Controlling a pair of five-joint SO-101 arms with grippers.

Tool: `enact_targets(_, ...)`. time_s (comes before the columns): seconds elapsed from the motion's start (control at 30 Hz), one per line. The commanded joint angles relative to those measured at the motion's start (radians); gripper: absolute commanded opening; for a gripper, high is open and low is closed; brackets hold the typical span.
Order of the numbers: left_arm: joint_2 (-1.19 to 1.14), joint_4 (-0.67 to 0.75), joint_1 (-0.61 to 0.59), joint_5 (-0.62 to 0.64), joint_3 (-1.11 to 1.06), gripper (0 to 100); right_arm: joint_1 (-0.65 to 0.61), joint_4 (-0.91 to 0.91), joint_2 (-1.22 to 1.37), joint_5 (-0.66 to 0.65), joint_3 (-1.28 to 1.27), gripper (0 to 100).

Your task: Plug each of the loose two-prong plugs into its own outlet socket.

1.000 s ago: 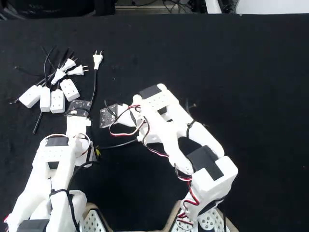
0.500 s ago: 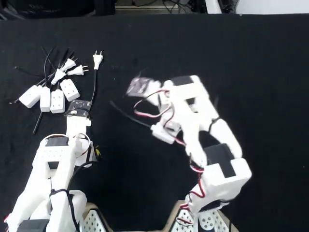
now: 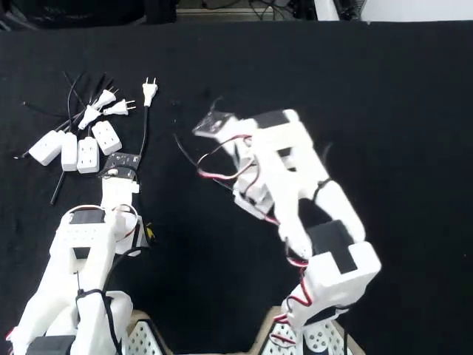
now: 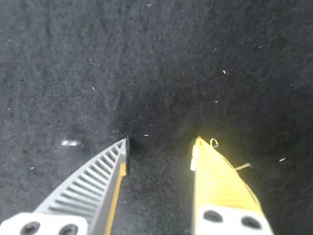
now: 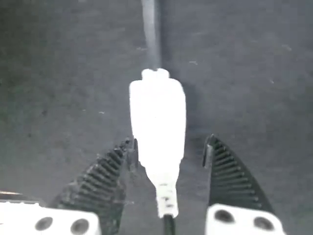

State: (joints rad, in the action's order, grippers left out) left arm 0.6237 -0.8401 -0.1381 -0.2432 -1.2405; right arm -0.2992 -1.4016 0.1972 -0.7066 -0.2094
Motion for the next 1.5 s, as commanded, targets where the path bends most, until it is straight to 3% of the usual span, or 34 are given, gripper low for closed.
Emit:
enact_targets(0.0, 0.006, 0.012, -0.004, -0.003, -0.007, 22, -0.051, 0.048, -0.038, 0.011, -0.041, 20.7)
enact_targets(0.17, 0.008, 0.012, -0.004, -0.003, -0.01, 22, -0.008, 0.184, -0.008, 0.005, -0.125, 20.6)
enact_targets(0.4, 0.003, 0.014, -0.004, -0.003, -0.007, 22, 0.069, 0.21, -0.004, 0.003, -0.136, 20.1)
enact_targets(0.53, 0.003, 0.014, -0.004, -0.003, -0.007, 22, 0.143, 0.21, -0.012, -0.018, -0.136, 5.3)
enact_targets(0.57, 0.003, 0.014, -0.004, -0.003, -0.005, 22, 0.169, 0.206, -0.016, -0.017, -0.128, 0.4)
enact_targets(0.8, 0.003, 0.014, -0.007, -0.003, -0.005, 22, 0.445, 0.203, -0.177, 0.023, -0.064, 1.1)
enact_targets(1.07, 0.003, 0.014, -0.008, -0.003, -0.005, 22, 0.822, 0.198, -0.05, 0.233, 0.351, 1.1)
enact_targets(1.47, 0.008, 0.014, -0.01, -0.003, -0.013, 22, 0.907, 0.181, 0.737, 0.218, 1.264, 1.1)
